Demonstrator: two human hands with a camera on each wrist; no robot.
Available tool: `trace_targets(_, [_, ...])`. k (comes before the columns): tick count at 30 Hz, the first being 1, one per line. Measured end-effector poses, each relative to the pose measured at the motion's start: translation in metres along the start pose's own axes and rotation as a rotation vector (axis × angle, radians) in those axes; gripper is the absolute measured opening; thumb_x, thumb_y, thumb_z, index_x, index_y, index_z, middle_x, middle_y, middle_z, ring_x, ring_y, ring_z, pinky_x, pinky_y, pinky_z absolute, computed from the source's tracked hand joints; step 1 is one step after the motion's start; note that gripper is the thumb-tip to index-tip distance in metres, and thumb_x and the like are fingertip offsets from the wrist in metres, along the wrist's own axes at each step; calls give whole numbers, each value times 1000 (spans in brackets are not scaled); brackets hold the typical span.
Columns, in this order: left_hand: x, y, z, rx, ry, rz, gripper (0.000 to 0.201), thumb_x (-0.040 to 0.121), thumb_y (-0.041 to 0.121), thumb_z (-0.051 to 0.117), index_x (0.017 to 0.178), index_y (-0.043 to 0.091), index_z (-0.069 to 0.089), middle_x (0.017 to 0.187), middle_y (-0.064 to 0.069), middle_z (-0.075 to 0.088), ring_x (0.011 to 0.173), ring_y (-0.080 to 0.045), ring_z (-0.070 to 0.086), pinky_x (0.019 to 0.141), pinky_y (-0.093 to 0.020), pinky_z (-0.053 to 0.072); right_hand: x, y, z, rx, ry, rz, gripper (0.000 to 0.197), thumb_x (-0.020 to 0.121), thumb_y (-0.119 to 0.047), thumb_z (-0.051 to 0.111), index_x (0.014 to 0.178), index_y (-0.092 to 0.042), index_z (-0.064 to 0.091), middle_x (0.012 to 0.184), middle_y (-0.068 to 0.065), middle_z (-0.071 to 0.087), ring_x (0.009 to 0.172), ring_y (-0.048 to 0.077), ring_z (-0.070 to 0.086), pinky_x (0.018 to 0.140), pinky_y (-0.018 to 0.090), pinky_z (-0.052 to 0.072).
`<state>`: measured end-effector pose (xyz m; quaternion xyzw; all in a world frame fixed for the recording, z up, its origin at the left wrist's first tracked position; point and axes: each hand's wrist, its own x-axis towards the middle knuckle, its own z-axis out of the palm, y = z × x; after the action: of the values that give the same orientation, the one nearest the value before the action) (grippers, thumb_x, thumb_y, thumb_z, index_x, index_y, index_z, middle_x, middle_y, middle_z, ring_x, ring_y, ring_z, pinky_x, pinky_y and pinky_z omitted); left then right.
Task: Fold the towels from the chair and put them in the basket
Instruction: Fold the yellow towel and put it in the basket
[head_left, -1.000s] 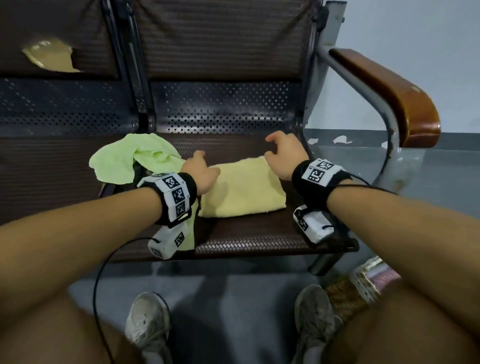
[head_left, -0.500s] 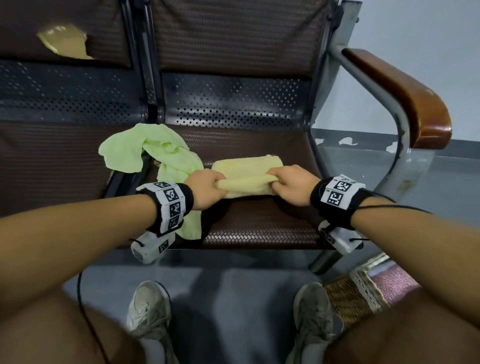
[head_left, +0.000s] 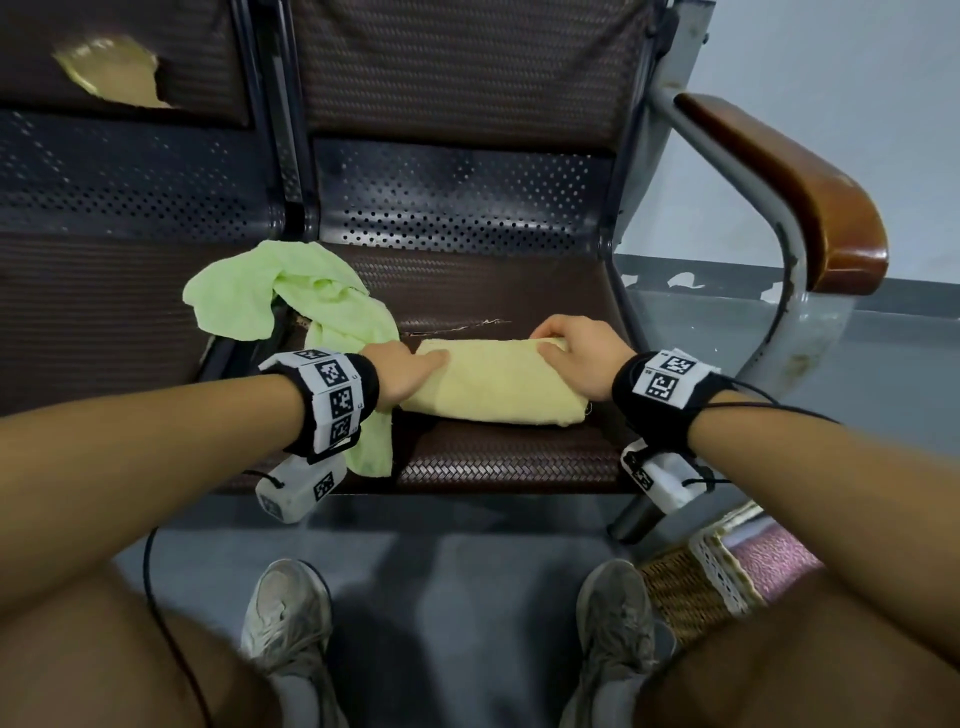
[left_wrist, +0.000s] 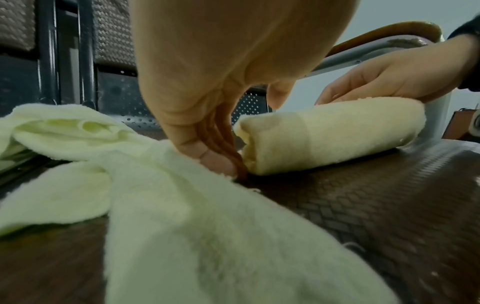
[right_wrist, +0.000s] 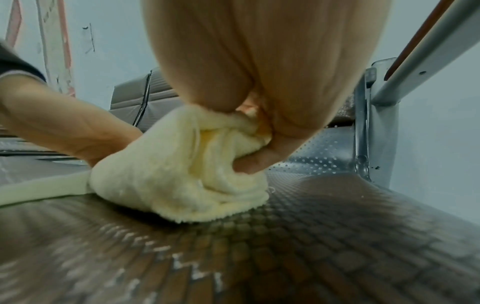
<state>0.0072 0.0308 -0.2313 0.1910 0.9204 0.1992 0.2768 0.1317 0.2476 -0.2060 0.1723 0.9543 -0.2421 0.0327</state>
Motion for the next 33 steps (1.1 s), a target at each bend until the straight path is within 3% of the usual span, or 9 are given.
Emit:
trace_targets(6, [4, 11, 0, -144, -69, -35, 73, 87, 51, 63, 136, -1, 49, 125, -13, 58, 97, -28, 60, 78, -36, 53, 5, -3, -1, -110, -82, 47, 24, 98, -26, 49, 115, -23, 65, 120, 3, 67, 109, 22, 61, 90, 29, 47])
trace_targets(10, [-8, 34, -15, -532, 16, 150, 39, 76, 32, 76, 105, 10, 62, 109, -12, 65, 96, -28, 63, 78, -39, 54, -1, -14, -15, -23, -119, 29, 45, 87, -25, 54, 132, -25, 55, 130, 1, 61, 115, 19, 58, 96, 34, 49])
trace_targets(13, [-25, 54, -30, -710, 1, 405, 24, 66, 23, 81, 86, 23, 68, 93, -4, 69, 89, -20, 64, 79, -36, 51, -11, -32, -24, 397, -26, -106, 71, 78, -29, 68, 144, -23, 42, 133, -2, 57, 117, 14, 56, 98, 29, 47])
trace_targets(16, [-40, 70, -38, -829, -17, 525, 24, 74, 13, 81, 94, 24, 75, 91, 2, 73, 83, -12, 67, 73, -27, 55, -20, -44, -34, 584, 61, -40, 47, 80, -27, 77, 124, -17, 63, 113, 1, 71, 101, 15, 67, 85, 28, 54])
trace_targets(19, [-43, 80, -38, -967, -5, 450, 46, 76, 27, 82, 117, 22, 63, 110, -1, 69, 83, -14, 67, 71, -32, 54, -37, -41, -46, 695, 124, 18, 28, 83, -26, 77, 108, -14, 71, 102, 3, 76, 93, 19, 73, 80, 31, 60])
trace_targets(22, [-51, 85, -24, -788, -170, 385, 77, 63, 41, 87, 130, 20, 54, 122, 0, 66, 105, -17, 66, 92, -38, 53, -57, -34, -58, 930, 173, 61, 30, 85, -18, 76, 113, -11, 68, 108, 5, 75, 99, 21, 73, 85, 36, 60])
trace_targets(27, [-77, 84, 13, -514, -312, 410, 30, 80, 17, 79, 105, 11, 63, 103, -4, 70, 89, -12, 67, 82, -27, 56, -88, -13, -84, 1020, 226, 190, 38, 89, -21, 71, 123, -6, 63, 115, 11, 73, 104, 26, 71, 85, 39, 59])
trace_targets(29, [-85, 91, 21, -519, -349, 408, 18, 84, 11, 72, 99, 12, 62, 99, -7, 68, 86, -14, 65, 88, -33, 54, -104, 1, -95, 1039, 237, 234, 40, 91, -22, 70, 126, -7, 61, 116, 11, 73, 106, 26, 71, 86, 39, 58])
trace_targets(33, [-105, 135, 41, -633, -451, 461, 49, 81, 26, 79, 120, 17, 51, 117, -1, 66, 108, -15, 64, 96, -33, 52, -140, 32, -111, 1153, 256, 301, 39, 94, -21, 66, 130, -9, 59, 117, 8, 73, 107, 22, 70, 86, 37, 59])
